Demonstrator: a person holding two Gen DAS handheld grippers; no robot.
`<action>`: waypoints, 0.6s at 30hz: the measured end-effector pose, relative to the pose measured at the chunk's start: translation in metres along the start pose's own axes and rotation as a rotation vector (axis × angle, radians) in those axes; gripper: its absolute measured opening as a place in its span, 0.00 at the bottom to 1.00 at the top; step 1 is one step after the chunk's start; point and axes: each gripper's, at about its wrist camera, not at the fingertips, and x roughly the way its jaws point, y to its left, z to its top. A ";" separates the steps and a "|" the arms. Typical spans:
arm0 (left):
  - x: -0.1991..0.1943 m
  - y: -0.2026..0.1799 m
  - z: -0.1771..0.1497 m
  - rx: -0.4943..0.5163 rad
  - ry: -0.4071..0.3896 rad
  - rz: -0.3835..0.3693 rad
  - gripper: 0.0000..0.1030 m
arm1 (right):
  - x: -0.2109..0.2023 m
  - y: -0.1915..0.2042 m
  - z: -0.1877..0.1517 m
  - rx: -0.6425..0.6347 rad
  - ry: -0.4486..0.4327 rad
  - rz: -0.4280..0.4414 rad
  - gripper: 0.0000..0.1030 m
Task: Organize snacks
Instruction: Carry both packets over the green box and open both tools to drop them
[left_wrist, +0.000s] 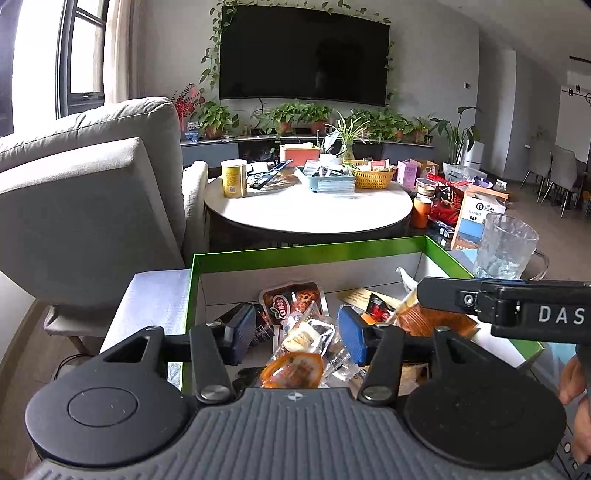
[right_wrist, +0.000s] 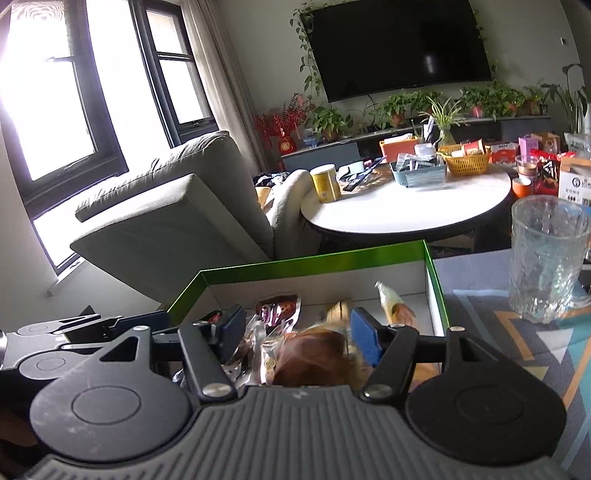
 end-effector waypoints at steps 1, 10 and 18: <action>-0.002 -0.001 -0.001 0.000 -0.002 0.002 0.47 | -0.002 0.000 0.000 0.004 -0.004 -0.002 0.43; -0.023 -0.002 -0.010 0.000 -0.013 0.008 0.47 | -0.018 -0.004 -0.007 0.011 -0.012 -0.012 0.43; -0.052 0.001 -0.028 -0.035 0.001 0.006 0.47 | -0.047 -0.006 -0.031 0.018 0.023 -0.003 0.43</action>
